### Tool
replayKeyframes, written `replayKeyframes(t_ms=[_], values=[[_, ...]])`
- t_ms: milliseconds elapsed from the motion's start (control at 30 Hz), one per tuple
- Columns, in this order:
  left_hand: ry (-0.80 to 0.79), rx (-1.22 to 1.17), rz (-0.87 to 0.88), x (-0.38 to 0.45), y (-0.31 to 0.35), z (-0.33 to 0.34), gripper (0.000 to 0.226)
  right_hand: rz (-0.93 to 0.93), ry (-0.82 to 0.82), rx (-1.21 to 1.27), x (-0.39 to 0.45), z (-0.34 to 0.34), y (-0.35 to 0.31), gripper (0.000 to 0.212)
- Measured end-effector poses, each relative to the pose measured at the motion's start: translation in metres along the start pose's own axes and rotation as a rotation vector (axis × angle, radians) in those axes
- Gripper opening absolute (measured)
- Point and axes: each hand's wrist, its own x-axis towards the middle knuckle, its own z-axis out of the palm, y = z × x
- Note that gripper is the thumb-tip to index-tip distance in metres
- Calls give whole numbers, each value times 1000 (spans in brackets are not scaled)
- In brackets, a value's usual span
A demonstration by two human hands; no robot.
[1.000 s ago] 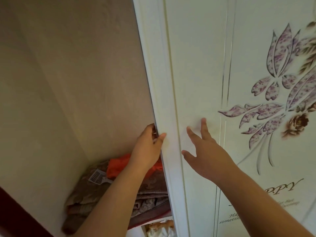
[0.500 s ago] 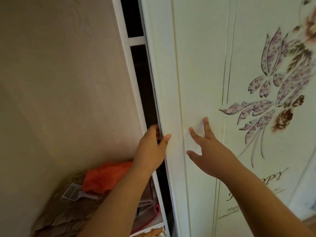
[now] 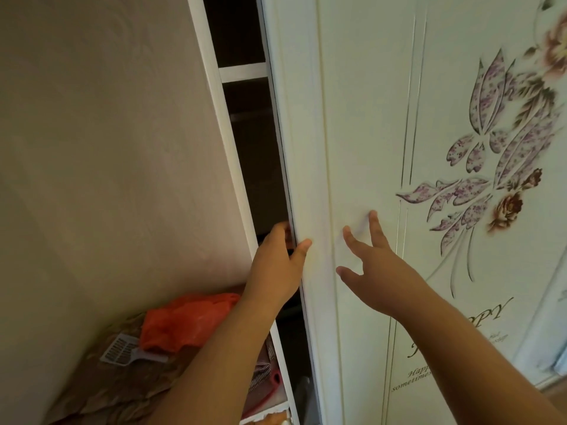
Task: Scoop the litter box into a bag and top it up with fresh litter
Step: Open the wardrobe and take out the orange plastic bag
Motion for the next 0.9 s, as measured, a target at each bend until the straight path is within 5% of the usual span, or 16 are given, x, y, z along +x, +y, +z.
replayKeyframes(t_ms=[200, 400, 533, 900], values=[[-42, -28, -16, 1, 11, -1, 50, 1, 101, -22, -6, -3, 3, 78], [-6, -21, -14, -16, 1, -17, 46, -138, 241, 56, -6, 6, -16, 50], [19, 39, -52, -40, -29, -32, 36, -267, 84, 148, -2, 29, -38, 29], [64, 245, -423, -119, -108, -145, 37, -504, -244, 151, 6, 59, -136, 56]])
